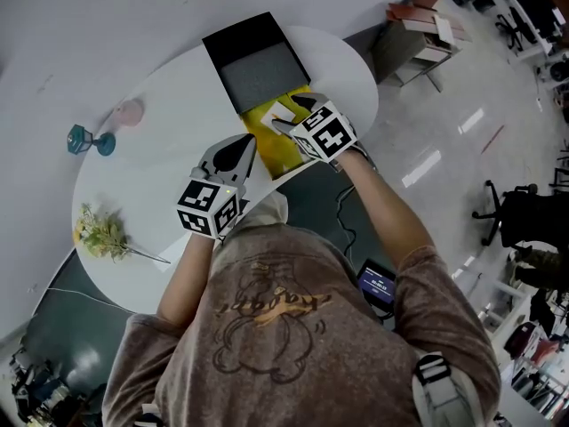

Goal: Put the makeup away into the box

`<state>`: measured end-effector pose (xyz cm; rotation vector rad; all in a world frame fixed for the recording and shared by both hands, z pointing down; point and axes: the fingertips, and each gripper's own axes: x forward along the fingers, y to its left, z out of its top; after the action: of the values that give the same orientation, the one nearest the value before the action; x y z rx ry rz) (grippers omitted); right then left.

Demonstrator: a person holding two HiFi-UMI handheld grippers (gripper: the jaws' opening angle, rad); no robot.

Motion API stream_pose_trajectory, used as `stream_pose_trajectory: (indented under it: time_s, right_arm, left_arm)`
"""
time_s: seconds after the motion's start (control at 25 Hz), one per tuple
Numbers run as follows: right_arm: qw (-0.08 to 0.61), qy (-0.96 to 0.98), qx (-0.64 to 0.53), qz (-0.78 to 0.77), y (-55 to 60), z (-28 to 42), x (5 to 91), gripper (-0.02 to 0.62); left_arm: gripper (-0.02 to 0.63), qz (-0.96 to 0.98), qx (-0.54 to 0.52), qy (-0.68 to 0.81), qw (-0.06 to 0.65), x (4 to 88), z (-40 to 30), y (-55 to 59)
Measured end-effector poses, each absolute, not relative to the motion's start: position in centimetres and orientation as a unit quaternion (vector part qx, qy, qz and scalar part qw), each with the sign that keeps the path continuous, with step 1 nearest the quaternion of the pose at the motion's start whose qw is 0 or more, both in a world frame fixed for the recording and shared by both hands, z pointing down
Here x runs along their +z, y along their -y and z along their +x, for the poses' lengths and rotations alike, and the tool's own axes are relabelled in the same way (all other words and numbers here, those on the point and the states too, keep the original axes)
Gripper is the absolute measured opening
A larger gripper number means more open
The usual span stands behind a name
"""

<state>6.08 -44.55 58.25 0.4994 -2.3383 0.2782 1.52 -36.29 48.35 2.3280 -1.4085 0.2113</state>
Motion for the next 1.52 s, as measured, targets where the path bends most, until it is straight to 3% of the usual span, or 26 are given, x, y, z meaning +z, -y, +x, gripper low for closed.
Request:
stream_pose_trajectory:
  time_s: [0.36,0.96,1.52]
  right_arm:
    - [0.249,0.937,0.118,0.213,39.4,10.3,50.6,0.270]
    - [0.206,0.945,0.114,0.227,28.9,16.3,47.2,0.249]
    - [0.127,0.939,0.122,0.295,25.9,15.6,42.5,0.249]
  left_arm:
    - [0.020,0.848,0.075,0.491,0.184,46.0,3.9,32.9]
    - [0.020,0.856,0.081,0.484,0.166,43.9,6.2,24.3]
    - [0.020,0.867,0.065,0.472,0.145,40.9,3.6,22.9]
